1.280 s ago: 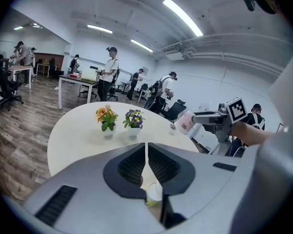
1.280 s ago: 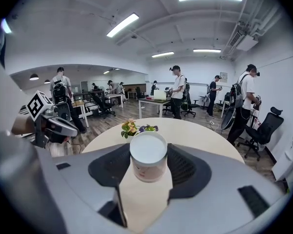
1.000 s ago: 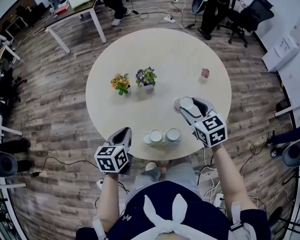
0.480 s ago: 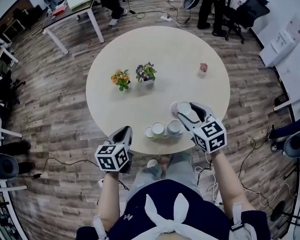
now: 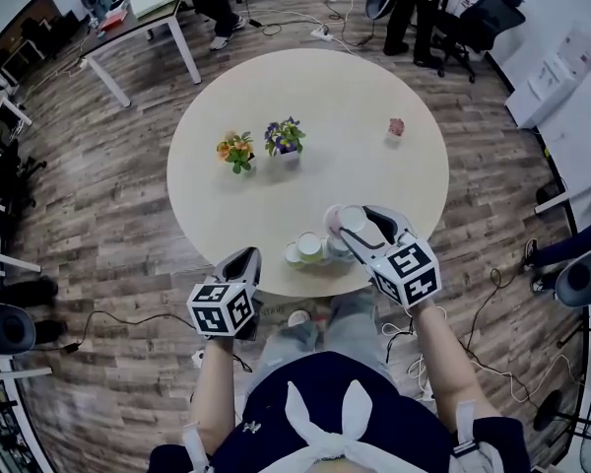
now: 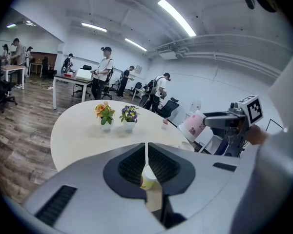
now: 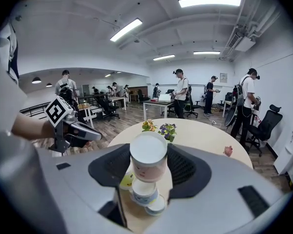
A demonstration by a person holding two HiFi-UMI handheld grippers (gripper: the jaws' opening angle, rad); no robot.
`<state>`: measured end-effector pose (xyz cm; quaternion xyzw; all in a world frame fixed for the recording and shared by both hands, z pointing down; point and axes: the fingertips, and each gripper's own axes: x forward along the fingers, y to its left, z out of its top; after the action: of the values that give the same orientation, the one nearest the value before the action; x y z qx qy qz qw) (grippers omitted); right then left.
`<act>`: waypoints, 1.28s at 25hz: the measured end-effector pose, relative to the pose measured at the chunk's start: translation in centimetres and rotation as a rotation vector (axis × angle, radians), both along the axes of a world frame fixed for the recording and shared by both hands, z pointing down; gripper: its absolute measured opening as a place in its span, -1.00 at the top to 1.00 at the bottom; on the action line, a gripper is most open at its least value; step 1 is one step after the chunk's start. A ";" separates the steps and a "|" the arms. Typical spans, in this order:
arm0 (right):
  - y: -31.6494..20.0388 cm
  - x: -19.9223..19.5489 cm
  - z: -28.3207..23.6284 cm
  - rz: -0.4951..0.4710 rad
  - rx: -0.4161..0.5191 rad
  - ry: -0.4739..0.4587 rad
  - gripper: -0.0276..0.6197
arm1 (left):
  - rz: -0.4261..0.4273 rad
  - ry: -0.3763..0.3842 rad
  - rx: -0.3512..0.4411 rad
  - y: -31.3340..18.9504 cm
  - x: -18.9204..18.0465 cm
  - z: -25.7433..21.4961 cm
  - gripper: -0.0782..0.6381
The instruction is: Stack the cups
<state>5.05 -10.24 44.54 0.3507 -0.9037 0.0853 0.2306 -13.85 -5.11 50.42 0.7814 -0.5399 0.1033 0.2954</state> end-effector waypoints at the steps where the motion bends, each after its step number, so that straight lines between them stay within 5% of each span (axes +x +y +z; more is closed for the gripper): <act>1: 0.3 -0.3 0.0 -0.009 -0.002 0.002 0.17 | 0.002 0.000 0.001 0.1 0.0 0.0 0.69; 32: 2.0 -4.2 2.8 -0.161 -0.069 0.113 0.17 | -0.007 0.006 -0.024 1.2 -0.9 1.0 0.69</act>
<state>0.82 -8.20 47.38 0.2732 -0.9109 0.0777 0.2993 -14.74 -3.87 51.47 0.7762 -0.5403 0.1066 0.3069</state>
